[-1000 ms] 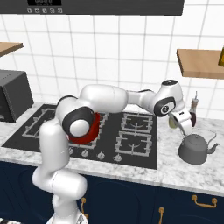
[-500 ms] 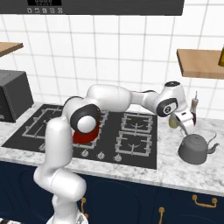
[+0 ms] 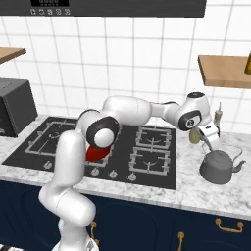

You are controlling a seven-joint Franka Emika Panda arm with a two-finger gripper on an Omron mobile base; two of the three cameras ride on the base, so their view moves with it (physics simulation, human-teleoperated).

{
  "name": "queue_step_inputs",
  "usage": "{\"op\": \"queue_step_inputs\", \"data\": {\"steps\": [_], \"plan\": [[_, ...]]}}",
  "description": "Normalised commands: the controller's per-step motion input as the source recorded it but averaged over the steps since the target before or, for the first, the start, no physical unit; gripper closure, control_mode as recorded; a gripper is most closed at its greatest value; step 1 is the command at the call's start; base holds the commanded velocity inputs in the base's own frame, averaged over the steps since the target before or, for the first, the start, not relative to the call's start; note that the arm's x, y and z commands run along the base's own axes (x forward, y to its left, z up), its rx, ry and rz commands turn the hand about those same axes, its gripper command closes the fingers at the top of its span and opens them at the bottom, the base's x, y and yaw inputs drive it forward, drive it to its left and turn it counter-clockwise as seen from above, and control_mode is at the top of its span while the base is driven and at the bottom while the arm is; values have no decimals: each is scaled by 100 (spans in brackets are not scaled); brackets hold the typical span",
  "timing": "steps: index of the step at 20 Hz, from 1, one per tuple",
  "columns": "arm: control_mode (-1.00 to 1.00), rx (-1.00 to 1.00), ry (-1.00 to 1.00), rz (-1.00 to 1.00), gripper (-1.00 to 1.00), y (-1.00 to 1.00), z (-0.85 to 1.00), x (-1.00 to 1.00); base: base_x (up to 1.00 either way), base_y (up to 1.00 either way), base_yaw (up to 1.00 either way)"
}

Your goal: Pick the kettle from the counter and place it on a stove burner. Then turn the burner on.

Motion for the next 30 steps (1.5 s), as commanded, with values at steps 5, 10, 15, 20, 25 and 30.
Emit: {"op": "queue_step_inputs", "data": {"steps": [5, 10, 15, 20, 25, 30], "plan": [[-100, 0, 0, -1, -100, -17, -12, 13, 0, 0, 0], [-100, 0, 0, -5, 100, -39, -9, 0, 0, 0, 0], [-100, 0, 0, -4, 100, -7, 0, 6, 0, 0, 0], [-100, 0, -1, 0, 100, 5, 2, -7, 0, 0, 0], [-100, -4, -15, 2, 100, 25, 29, -61, 0, 0, 0], [-100, -11, -15, 5, 100, 61, 10, -69, 0, 0, 0]]}}
